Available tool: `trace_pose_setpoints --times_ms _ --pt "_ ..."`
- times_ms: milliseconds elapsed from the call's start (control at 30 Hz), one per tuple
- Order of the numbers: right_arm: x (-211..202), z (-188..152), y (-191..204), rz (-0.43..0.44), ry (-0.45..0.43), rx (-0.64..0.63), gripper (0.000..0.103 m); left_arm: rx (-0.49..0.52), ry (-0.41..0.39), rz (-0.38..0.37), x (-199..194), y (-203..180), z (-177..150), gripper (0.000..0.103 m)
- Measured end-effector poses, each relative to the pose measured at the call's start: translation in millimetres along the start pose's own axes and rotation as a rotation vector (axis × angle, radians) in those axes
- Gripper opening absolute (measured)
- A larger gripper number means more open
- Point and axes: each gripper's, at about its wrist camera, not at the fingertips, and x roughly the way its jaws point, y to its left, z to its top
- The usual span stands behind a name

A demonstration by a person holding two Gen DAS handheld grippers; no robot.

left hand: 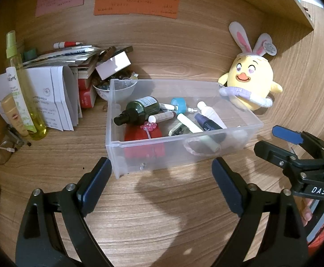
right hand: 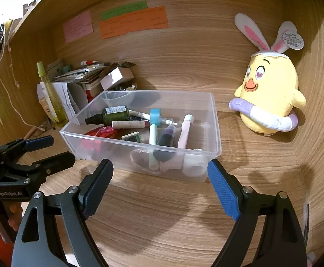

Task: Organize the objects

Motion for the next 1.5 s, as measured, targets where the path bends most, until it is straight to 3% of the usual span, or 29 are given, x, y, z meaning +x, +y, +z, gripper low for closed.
trace_pose_setpoints --times_ms 833,1067,1500 --pt "-1.4 1.3 0.9 -0.012 -0.006 0.005 0.085 -0.004 -0.003 0.014 -1.5 1.6 1.4 0.093" --pt "-2.1 1.1 -1.8 -0.010 -0.005 0.026 0.086 -0.005 -0.045 0.031 -7.5 -0.3 1.4 0.097" --pt "-2.5 2.1 -1.2 -0.003 -0.007 0.030 0.089 -0.011 -0.015 0.005 -3.0 0.1 1.9 0.098"
